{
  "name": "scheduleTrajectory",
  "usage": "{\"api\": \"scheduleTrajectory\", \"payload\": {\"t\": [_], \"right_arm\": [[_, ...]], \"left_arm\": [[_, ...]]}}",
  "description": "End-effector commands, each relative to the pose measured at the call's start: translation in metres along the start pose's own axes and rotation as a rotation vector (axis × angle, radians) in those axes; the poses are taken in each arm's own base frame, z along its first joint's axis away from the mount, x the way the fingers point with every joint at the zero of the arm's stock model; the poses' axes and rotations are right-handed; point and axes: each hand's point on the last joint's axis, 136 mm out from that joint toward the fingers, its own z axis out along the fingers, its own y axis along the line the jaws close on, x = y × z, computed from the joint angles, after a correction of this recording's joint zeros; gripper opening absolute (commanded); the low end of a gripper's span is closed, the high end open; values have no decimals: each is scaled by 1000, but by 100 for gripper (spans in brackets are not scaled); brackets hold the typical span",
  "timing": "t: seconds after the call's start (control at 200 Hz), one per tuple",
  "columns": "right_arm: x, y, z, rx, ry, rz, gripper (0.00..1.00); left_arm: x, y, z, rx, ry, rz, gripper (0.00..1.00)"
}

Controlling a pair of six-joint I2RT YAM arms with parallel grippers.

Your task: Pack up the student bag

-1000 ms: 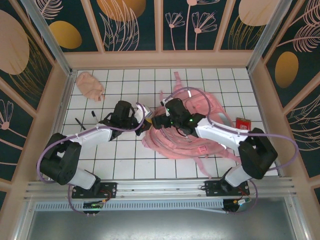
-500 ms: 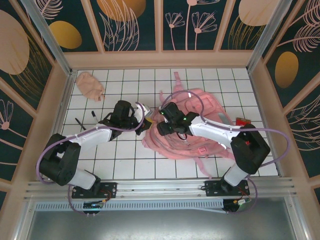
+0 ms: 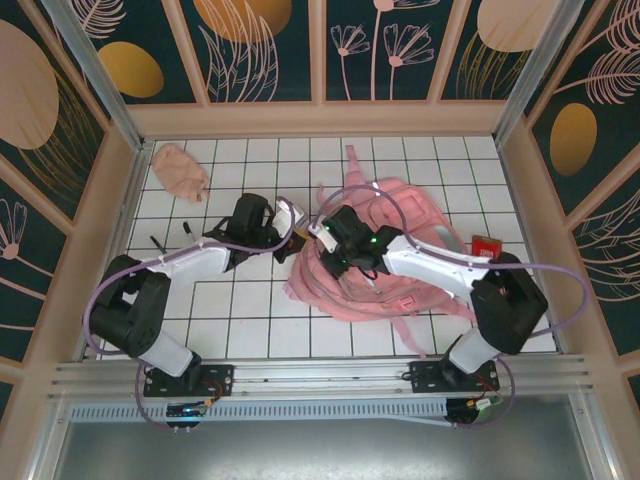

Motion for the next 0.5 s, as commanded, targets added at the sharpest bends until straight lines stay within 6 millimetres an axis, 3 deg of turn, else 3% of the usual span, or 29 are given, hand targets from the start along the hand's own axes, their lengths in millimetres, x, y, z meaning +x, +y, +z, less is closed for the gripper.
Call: {"api": "scheduleTrajectory", "payload": {"t": [0.0, 0.095, 0.195, 0.295, 0.315, 0.35, 0.46, 0.495], "right_arm": [[-6, 44, -36, -216, -118, -338, 0], [4, 66, -58, -319, -197, -549, 0], [14, 76, -75, -331, -307, -757, 0], [20, 73, -77, -284, -370, -856, 0], [21, 71, -77, -274, -374, -866, 0], [22, 68, -74, -261, -375, -873, 0], [23, 62, -69, -242, -376, -909, 0], [19, 62, -69, -242, -389, -931, 0]], "left_arm": [[-6, 30, -4, -76, -4, 22, 0], [-1, 50, -5, -119, 16, 28, 0], [1, 66, 0, -134, 40, 14, 0], [2, 67, 5, -110, 53, 2, 0], [-11, 68, 4, -108, 29, 16, 0], [-12, 66, 4, -98, 22, 14, 0], [-11, 64, 1, -100, 20, 11, 0], [0, 61, -1, -100, 37, 4, 0]]}}
